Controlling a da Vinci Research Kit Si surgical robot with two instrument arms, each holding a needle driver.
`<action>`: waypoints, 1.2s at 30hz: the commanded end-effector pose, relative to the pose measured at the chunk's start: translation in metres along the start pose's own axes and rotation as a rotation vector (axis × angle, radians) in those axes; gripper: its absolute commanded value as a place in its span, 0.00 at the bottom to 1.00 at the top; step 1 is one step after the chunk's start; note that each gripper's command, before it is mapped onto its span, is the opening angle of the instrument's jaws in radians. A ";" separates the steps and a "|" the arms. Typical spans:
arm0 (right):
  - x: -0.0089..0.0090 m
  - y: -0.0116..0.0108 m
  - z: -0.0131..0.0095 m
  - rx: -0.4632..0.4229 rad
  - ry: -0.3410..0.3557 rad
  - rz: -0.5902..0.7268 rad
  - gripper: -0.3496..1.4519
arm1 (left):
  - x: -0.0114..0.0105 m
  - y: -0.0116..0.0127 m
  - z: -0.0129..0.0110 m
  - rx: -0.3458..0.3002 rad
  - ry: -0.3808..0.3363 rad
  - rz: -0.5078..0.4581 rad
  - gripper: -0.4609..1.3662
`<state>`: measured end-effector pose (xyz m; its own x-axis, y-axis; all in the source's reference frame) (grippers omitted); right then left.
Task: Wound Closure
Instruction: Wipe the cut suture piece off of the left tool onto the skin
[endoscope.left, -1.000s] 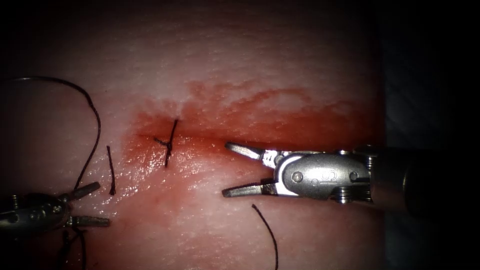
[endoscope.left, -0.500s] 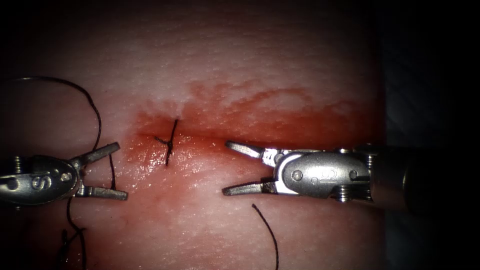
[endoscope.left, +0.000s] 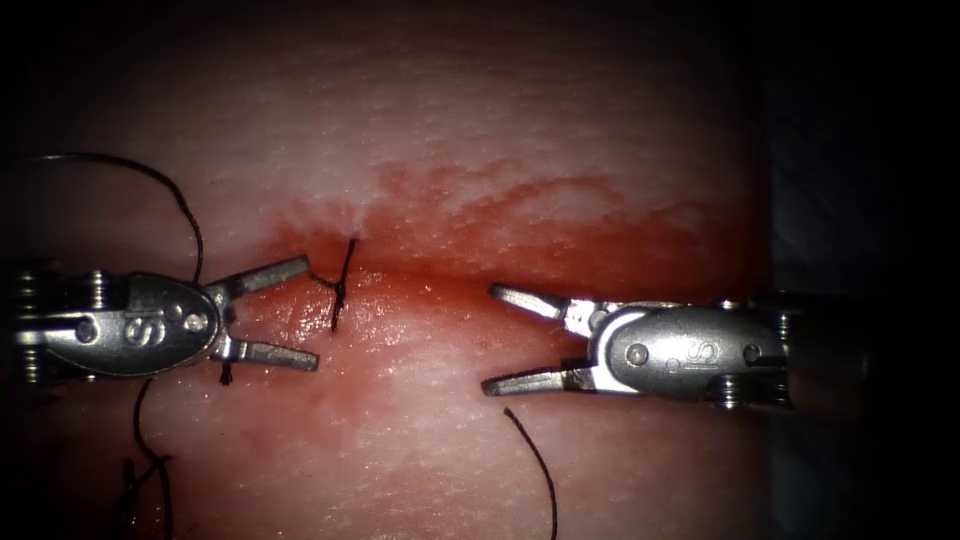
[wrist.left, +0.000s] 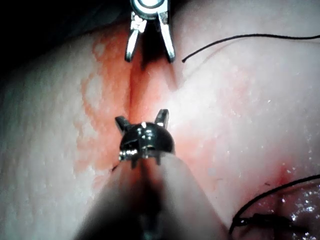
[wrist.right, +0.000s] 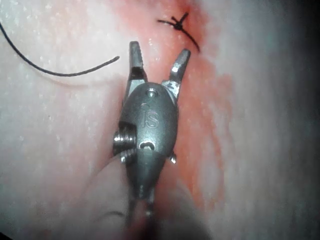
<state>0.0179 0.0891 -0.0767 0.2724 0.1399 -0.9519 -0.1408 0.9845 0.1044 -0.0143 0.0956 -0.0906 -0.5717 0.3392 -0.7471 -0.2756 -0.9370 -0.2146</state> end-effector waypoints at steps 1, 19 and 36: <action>0.0001 0.0000 -0.0002 0.004 -0.002 0.002 0.83 | 0.0000 0.0002 0.0001 -0.006 0.000 0.004 0.45; 0.0008 0.0006 -0.0015 -0.014 -0.012 0.012 0.83 | -0.0001 0.0008 0.0003 -0.014 0.004 0.024 0.47; 0.0007 0.0006 -0.0015 -0.014 -0.013 0.012 0.83 | -0.0003 0.0008 0.0003 -0.014 0.005 0.028 0.47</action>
<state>0.0166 0.0896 -0.0778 0.2827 0.1531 -0.9469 -0.1615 0.9807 0.1103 -0.0146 0.0948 -0.0903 -0.5749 0.3125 -0.7562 -0.2489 -0.9472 -0.2022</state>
